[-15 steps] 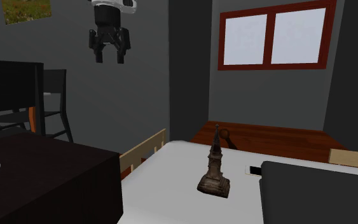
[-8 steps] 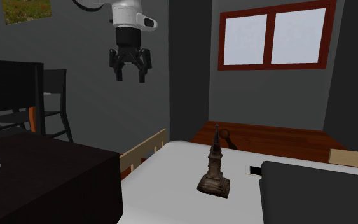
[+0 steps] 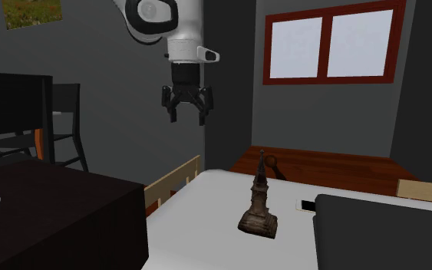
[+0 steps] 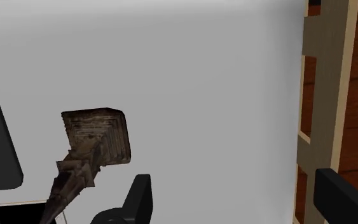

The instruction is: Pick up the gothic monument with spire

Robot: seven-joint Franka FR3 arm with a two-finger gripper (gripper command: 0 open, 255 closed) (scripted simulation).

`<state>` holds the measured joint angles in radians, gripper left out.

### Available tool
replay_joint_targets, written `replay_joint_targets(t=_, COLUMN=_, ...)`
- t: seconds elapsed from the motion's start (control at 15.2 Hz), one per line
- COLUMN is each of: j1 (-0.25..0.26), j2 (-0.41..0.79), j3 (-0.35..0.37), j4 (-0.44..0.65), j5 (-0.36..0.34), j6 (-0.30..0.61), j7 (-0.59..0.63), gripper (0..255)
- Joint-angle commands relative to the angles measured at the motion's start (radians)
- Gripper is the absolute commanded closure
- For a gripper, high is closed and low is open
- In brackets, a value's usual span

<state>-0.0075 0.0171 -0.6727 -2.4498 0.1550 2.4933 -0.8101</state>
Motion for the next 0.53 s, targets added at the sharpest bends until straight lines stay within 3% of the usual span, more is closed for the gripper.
replay_joint_targets(t=0.0, j1=-0.013, j2=0.102, j3=-0.002, j4=0.043, j5=0.129, j6=0.034, j7=-0.121, gripper=0)
replay_joint_targets(t=0.2, j1=-0.083, j2=0.246, j3=0.049, j4=0.132, j5=0.294, j6=0.052, j7=-0.269, gripper=0)
replay_joint_targets(t=0.46, j1=-0.197, j2=0.413, j3=0.134, j4=0.267, j5=0.442, j6=0.058, j7=-0.406, gripper=0)
